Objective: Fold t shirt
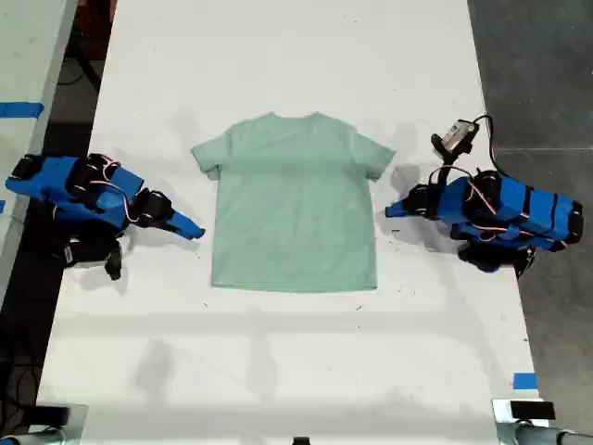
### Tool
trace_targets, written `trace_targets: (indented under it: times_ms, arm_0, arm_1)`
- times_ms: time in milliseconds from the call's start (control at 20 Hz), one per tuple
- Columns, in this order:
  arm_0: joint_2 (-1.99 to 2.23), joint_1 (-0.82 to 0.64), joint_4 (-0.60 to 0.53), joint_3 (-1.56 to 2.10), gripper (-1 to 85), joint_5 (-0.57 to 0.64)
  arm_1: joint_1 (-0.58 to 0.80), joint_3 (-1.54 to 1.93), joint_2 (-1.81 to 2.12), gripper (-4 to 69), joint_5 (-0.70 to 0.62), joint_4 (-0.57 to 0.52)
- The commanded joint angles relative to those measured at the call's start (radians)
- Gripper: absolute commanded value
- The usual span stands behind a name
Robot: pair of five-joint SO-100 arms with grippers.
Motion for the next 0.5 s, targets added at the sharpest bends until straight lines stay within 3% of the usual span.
trace_targets:
  times_ms: [0, 250, 350, 450]
  arm_0:
    - [0.005, 0.011, -0.005, 0.008, 9.9, -0.012]
    - [0.005, 0.011, -0.005, 0.008, 9.9, -0.012]
    - [0.005, 0.011, -0.005, 0.008, 9.9, -0.012]
    - [0.005, 0.011, -0.005, 0.008, 9.9, -0.012]
  arm_1:
    - [-0.020, 0.060, 0.012, 1.5, 0.021, 0.003]
    - [-0.014, -0.049, 0.008, 2.0, -0.008, 0.057]
    - [0.095, -0.258, -0.109, 3.0, -0.100, 0.124]
    - [0.252, -0.520, -0.400, 9.0, -0.233, 0.156]
